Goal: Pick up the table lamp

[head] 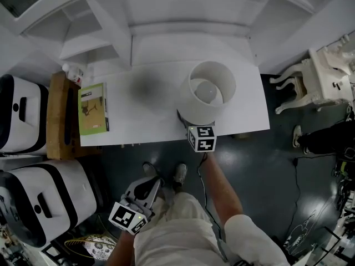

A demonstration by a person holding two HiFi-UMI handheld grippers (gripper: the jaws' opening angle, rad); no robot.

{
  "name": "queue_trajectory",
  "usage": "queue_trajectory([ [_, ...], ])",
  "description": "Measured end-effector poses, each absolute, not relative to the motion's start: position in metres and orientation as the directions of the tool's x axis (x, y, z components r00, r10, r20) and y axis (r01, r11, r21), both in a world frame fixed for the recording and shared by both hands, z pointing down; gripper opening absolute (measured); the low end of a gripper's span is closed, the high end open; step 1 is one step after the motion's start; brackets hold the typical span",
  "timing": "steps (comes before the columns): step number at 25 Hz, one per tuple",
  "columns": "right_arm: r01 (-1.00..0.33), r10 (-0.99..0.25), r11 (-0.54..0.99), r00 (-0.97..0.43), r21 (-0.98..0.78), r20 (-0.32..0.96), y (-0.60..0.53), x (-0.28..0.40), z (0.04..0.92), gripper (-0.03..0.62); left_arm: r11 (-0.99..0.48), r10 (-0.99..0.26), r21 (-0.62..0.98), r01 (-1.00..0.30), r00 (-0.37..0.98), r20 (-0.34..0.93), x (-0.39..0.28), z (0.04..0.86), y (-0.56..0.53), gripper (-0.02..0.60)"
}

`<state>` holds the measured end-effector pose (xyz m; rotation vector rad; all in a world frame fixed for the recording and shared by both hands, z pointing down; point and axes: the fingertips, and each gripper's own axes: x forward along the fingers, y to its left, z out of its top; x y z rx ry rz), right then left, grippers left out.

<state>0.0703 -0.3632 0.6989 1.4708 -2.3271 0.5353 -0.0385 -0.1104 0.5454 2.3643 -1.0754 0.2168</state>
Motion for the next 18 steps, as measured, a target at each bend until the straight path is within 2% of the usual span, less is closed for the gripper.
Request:
queue_trajectory([
  [18,-0.915,-0.805,0.372,-0.402,-0.157,0.436,-0.401,0.056,0.701,0.339,-0.509,-0.666,0.411,-0.757,0.648,0.369,-0.059,0.554,-0.108,0.006],
])
